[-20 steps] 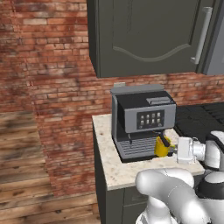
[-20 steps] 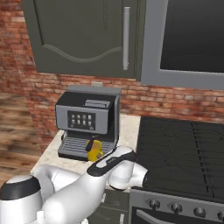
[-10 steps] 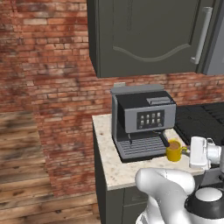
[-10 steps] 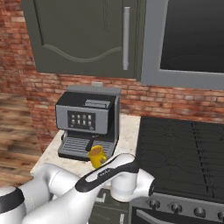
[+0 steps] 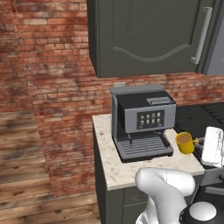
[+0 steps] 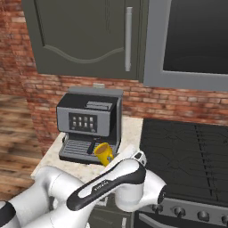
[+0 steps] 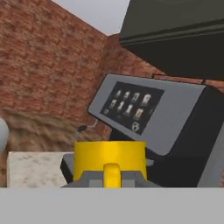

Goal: Pick up the brewed coffee from the coffee machine and place it next to the breakfast plate on the dining counter.

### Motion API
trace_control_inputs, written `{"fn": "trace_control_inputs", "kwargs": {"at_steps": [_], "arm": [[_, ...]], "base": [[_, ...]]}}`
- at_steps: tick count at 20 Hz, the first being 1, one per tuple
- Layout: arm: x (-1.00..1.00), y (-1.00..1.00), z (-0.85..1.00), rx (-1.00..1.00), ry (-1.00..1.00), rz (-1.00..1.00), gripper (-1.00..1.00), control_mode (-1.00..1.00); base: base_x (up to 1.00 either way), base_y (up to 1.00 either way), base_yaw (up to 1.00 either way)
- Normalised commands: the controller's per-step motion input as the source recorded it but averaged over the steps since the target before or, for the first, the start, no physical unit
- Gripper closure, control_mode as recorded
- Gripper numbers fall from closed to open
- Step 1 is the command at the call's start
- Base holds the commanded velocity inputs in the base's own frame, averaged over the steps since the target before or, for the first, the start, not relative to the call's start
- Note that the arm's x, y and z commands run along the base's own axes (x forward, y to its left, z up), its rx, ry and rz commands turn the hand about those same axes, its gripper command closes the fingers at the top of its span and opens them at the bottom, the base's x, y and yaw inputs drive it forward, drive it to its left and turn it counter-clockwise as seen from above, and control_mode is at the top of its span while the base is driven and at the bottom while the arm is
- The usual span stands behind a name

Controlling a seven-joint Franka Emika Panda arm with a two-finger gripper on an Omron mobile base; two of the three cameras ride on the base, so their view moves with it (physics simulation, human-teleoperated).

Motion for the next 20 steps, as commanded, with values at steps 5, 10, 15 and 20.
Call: {"fn": "trace_control_inputs", "kwargs": {"at_steps": [5, 10, 15, 20], "arm": [[-0.34, -0.35, 0.69, 0.0, -0.2, 0.0, 1.0, -1.0], [-0.34, -0.12, 0.67, 0.07, -0.16, 0.01, 1.0, -1.0], [-0.32, 0.2, 0.49, 0.11, -0.01, 0.09, 1.0, -1.0], [-0.26, 0.55, 0.25, 0.07, 0.07, 0.11, 1.0, -1.0]], "base": [[0.0, 0.0, 0.0], [0.0, 0.0, 0.0], [0.0, 0.0, 0.0], [0.0, 0.0, 0.0]]}}
